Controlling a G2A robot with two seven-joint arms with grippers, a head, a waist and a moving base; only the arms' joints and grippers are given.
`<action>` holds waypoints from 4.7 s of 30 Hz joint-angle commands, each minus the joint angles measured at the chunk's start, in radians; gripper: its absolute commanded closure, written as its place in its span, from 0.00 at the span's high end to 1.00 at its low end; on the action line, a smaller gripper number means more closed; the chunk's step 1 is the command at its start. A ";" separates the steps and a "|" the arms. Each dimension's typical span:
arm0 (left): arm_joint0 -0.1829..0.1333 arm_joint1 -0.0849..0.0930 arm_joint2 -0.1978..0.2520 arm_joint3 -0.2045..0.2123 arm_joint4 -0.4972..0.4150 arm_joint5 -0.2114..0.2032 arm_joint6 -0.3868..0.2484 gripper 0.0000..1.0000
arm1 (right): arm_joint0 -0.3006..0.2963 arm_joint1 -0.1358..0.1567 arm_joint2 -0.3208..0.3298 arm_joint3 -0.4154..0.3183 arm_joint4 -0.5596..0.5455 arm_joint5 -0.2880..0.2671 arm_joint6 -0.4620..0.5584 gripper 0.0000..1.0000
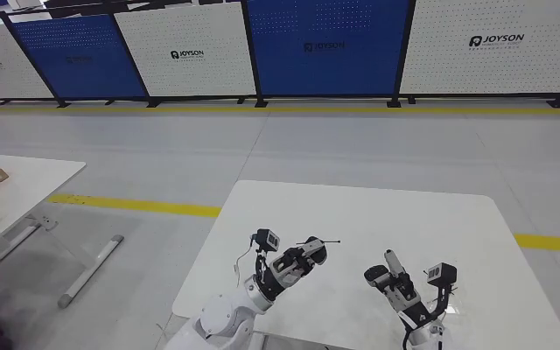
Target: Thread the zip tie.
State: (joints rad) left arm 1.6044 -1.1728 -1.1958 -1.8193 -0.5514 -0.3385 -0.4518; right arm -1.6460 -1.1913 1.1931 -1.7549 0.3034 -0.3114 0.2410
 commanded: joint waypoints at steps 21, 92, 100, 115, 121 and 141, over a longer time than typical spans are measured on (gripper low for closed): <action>0.040 -0.004 -0.114 -0.094 -0.283 -0.002 -0.223 0.00 | 0.000 0.000 0.000 0.000 0.000 0.000 0.000 1.00; -0.010 0.022 -0.129 0.064 0.103 0.129 -0.226 0.00 | 0.000 0.000 0.000 0.000 0.000 0.000 0.000 1.00; -0.029 0.020 -0.073 0.148 0.158 0.137 -0.200 0.00 | 0.000 0.000 0.000 0.000 0.000 0.000 0.000 1.00; -0.016 0.021 -0.098 0.085 0.036 0.083 -0.210 0.00 | 0.000 0.000 0.000 0.000 0.000 0.000 0.000 1.00; 0.030 0.022 -0.176 -0.058 -0.199 -0.002 -0.309 0.00 | 0.000 0.000 0.000 0.000 0.000 0.000 0.000 1.00; 0.061 0.014 -0.201 -0.129 -0.242 0.027 -0.397 0.00 | 0.000 0.000 0.000 0.000 0.000 0.000 0.000 1.00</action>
State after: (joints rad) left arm 1.6665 -1.1585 -1.4041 -1.9483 -0.7830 -0.3193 -0.8357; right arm -1.6460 -1.1913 1.1931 -1.7549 0.3034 -0.3114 0.2411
